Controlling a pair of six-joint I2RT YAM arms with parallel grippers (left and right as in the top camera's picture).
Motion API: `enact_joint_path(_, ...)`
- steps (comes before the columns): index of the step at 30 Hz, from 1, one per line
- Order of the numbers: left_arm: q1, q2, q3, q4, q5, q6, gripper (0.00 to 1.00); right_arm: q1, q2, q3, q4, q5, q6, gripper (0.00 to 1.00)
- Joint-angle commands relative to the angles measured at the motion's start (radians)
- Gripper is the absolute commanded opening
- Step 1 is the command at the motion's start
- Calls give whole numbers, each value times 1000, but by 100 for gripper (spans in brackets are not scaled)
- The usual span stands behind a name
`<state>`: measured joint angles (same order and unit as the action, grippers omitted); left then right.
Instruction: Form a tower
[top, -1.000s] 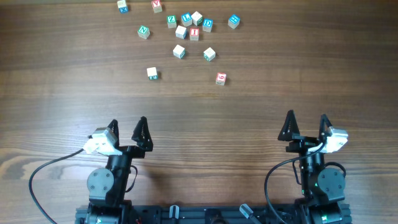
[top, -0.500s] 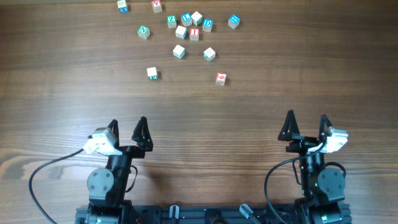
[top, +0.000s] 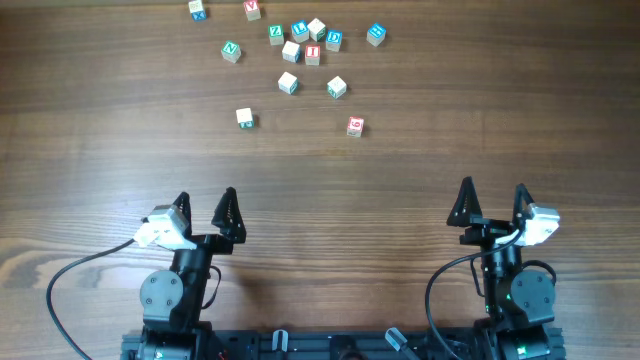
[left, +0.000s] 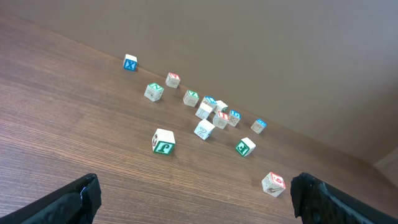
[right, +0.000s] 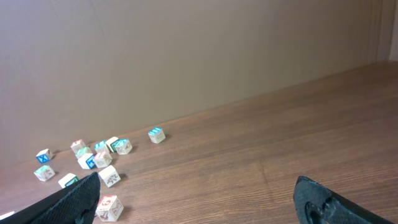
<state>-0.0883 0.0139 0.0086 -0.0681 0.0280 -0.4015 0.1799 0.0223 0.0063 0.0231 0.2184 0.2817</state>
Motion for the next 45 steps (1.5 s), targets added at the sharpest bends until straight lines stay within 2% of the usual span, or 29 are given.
enact_joint_path(1, 8, -8, -3, -8, 5, 13, 100, -4, -5, -1, 5, 10, -17, 100)
enact_joint_path(45, 8, -8, -3, -8, 5, 13, 100, -4, -5, -1, 4, 10, -17, 100)
